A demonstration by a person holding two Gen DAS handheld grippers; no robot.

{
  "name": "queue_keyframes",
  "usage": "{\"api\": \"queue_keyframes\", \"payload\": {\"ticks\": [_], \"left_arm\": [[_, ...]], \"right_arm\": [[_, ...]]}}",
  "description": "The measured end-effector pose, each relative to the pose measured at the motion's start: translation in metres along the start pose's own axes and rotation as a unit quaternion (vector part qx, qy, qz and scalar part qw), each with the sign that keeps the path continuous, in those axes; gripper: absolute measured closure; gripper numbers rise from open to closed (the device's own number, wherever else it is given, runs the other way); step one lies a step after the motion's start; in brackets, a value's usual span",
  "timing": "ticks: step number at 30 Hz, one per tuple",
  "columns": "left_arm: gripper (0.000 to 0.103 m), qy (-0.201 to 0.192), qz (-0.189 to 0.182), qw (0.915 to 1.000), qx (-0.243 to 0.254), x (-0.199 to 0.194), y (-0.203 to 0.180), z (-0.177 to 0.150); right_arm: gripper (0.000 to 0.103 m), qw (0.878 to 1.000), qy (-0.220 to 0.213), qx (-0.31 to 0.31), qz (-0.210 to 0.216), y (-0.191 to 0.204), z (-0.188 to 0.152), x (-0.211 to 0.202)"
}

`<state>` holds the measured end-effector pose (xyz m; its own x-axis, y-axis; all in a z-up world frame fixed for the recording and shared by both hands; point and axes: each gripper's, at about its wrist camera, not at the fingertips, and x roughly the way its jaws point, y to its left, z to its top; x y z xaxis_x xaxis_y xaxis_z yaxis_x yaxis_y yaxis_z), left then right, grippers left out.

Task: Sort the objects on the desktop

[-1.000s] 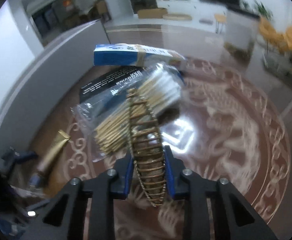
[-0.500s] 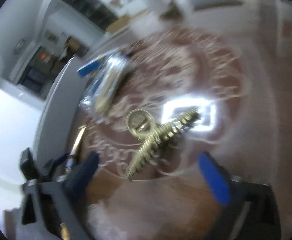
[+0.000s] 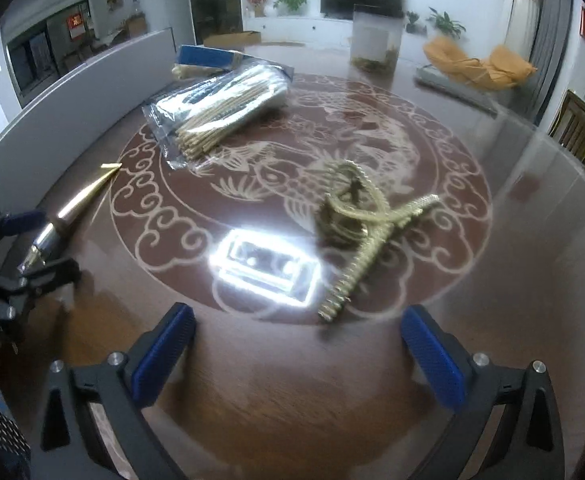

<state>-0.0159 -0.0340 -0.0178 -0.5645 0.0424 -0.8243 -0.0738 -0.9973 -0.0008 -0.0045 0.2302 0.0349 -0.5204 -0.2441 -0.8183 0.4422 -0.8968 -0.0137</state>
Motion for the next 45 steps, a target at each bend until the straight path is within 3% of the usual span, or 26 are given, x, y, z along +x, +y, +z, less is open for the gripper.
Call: {"api": "queue_keyframes", "payload": {"ticks": [45], "left_arm": [[0.0,0.0,0.001,1.0,-0.001,-0.0004,0.0003,0.0001]], "right_arm": [[0.0,1.0,-0.004,0.001,-0.001,0.0013,0.0022,0.0036]]}}
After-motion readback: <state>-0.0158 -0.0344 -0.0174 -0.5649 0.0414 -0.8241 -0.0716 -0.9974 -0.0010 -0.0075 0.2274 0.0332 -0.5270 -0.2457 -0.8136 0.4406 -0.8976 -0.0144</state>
